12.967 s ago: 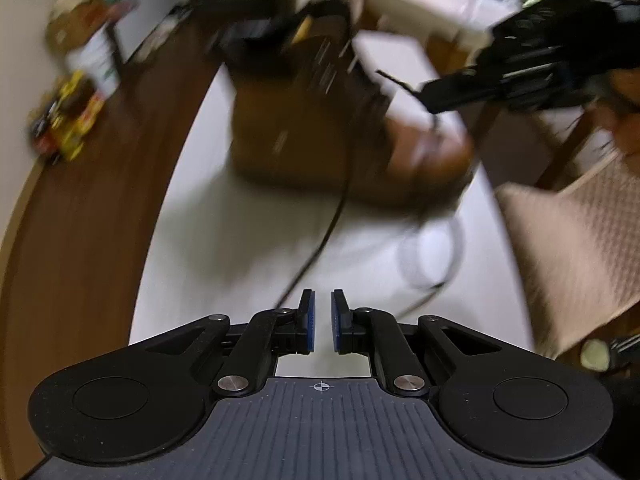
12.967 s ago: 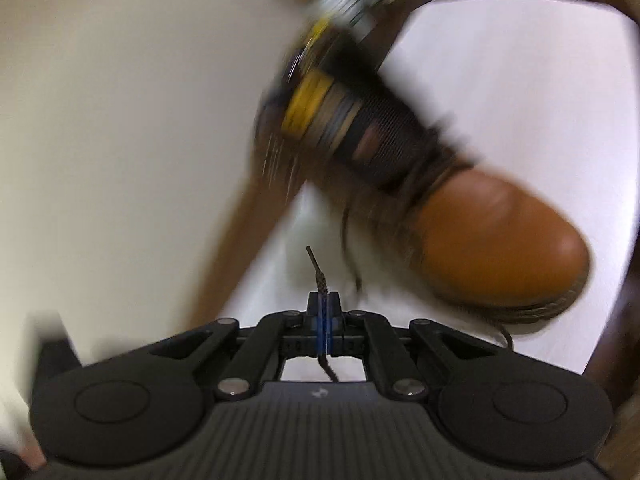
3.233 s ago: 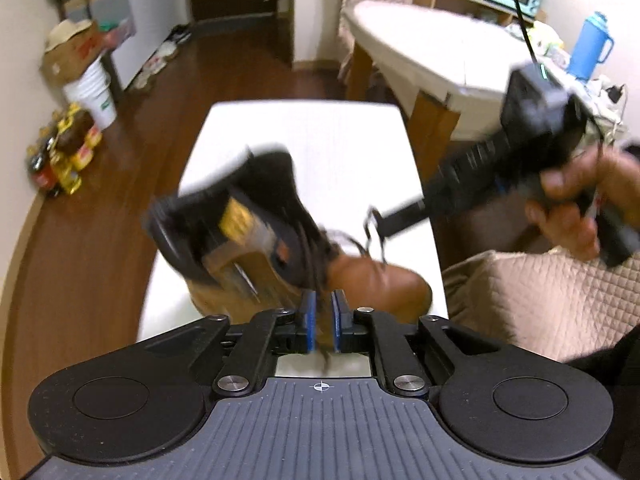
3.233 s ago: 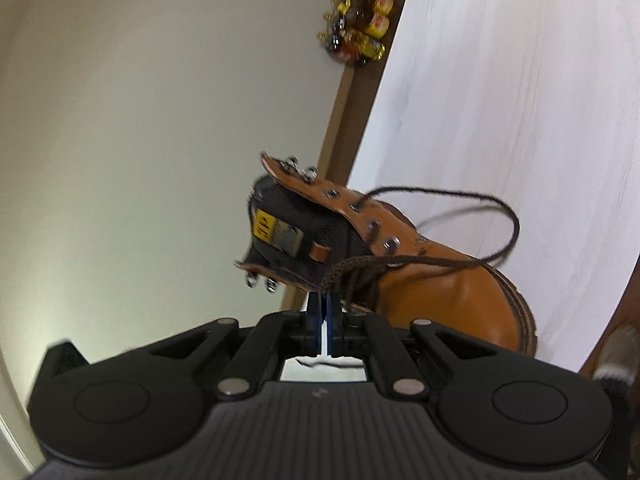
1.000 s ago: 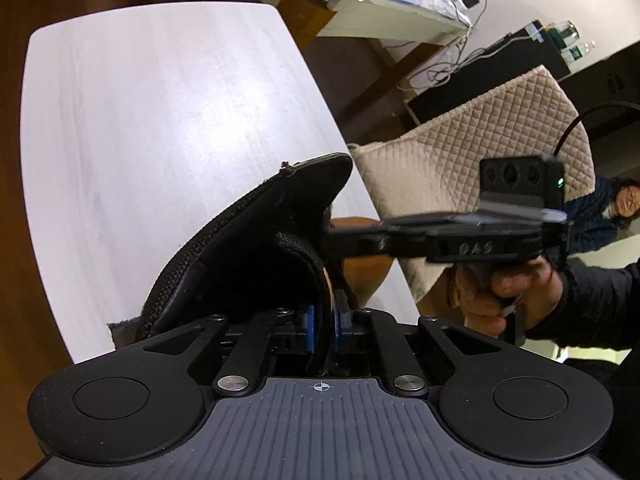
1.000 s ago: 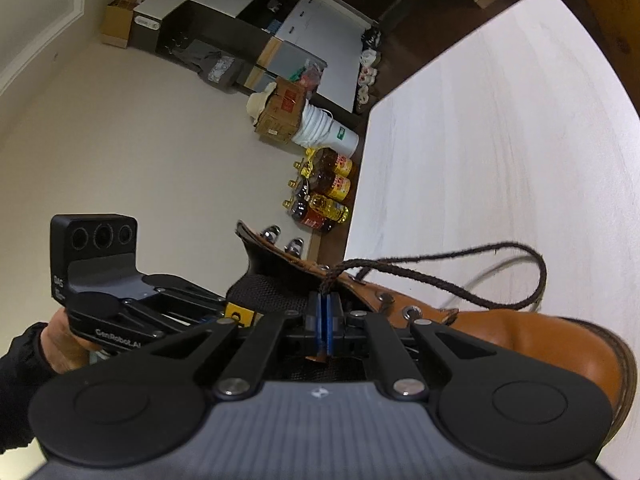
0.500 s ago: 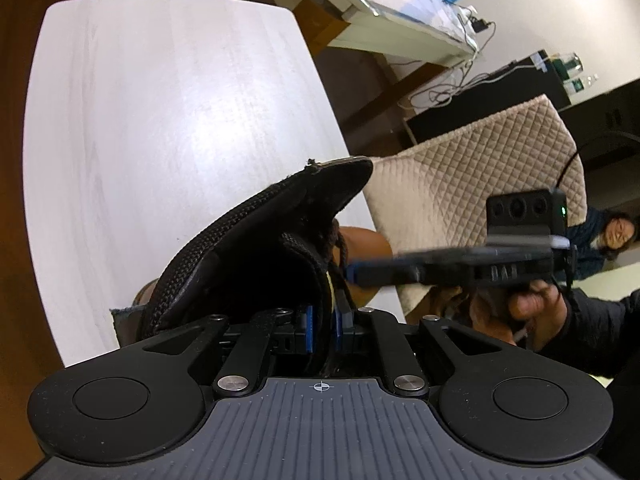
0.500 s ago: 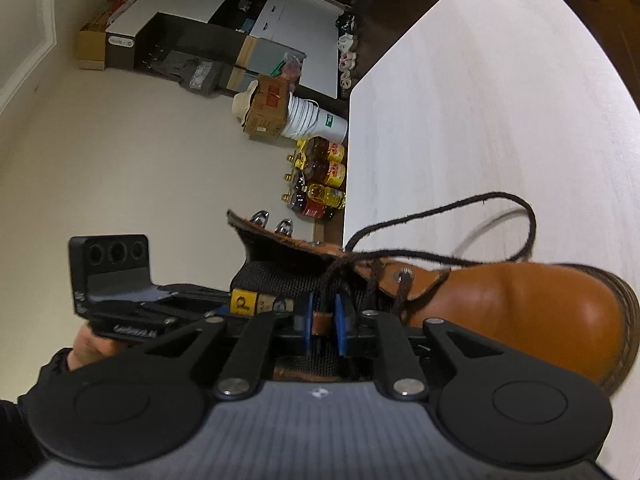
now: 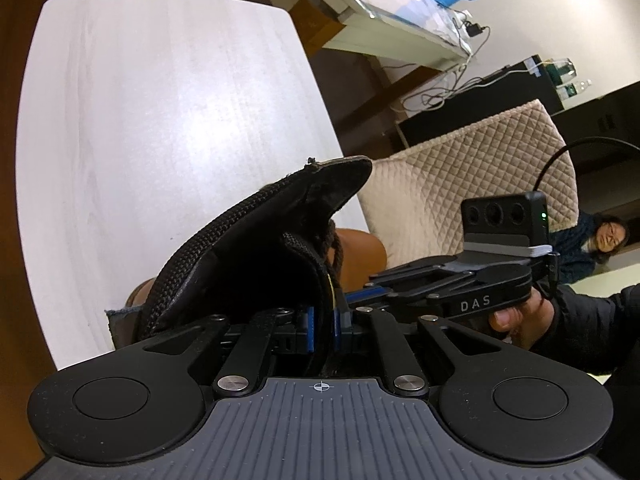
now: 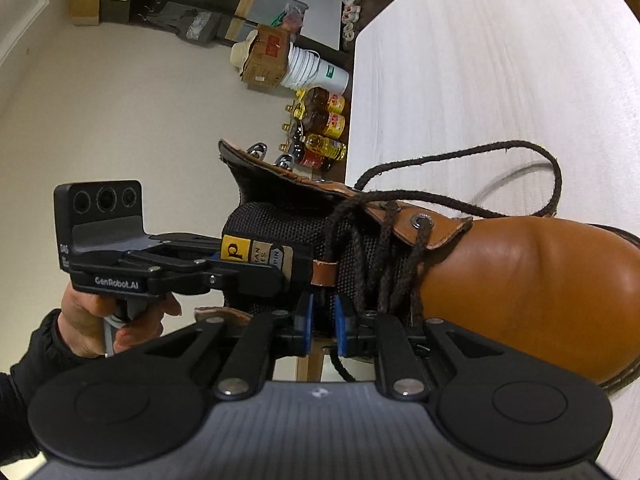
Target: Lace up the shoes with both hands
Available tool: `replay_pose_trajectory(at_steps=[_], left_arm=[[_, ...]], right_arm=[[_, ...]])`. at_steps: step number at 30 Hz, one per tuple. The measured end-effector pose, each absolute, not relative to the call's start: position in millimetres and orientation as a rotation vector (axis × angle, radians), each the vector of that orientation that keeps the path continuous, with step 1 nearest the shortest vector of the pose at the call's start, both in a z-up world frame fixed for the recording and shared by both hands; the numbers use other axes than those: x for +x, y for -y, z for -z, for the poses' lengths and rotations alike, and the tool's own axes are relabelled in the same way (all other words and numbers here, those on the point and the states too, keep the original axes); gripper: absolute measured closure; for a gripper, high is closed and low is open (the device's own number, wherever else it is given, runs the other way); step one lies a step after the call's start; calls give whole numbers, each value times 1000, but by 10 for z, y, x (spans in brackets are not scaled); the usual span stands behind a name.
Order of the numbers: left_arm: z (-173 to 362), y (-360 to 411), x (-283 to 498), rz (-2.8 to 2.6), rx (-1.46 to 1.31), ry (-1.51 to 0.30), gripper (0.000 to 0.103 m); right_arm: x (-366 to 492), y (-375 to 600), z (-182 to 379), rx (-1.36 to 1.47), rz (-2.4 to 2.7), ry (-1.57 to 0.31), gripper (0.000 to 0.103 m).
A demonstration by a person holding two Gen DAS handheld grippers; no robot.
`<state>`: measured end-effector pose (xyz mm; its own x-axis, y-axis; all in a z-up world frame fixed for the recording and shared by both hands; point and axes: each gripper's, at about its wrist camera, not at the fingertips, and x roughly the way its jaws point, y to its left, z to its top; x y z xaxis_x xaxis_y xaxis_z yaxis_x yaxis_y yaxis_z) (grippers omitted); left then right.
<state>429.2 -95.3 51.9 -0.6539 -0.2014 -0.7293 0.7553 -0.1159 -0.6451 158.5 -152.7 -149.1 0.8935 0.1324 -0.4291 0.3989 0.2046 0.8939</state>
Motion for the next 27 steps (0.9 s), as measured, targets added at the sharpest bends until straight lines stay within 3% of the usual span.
replay_pose_trajectory(at_steps=[2,4,8,18,22,27], left_arm=[[-516,951,4289,1846,631,-1490,95],[-514,951,4288,1849,625,-1495,95],[-516,955,4283,1849,624,-1494,95],[-512,939,4283,1850,614,-1477,94],[-510,942,4277,1849,616,-1476,93],[-465,992,4305,1849,599,-1520,94]], right_arm=[[1555,1557,1552,1378,167,-459,89],[1532,1579,1604,1390,156,-452,101],[1480,1588,1522,1343,131,-463,102],[1215,1386,1253,1331,84,-541,101],[1267,1459,1364,1379,159,-488,92],[1271,1492,1386,1343,183,-482,92]])
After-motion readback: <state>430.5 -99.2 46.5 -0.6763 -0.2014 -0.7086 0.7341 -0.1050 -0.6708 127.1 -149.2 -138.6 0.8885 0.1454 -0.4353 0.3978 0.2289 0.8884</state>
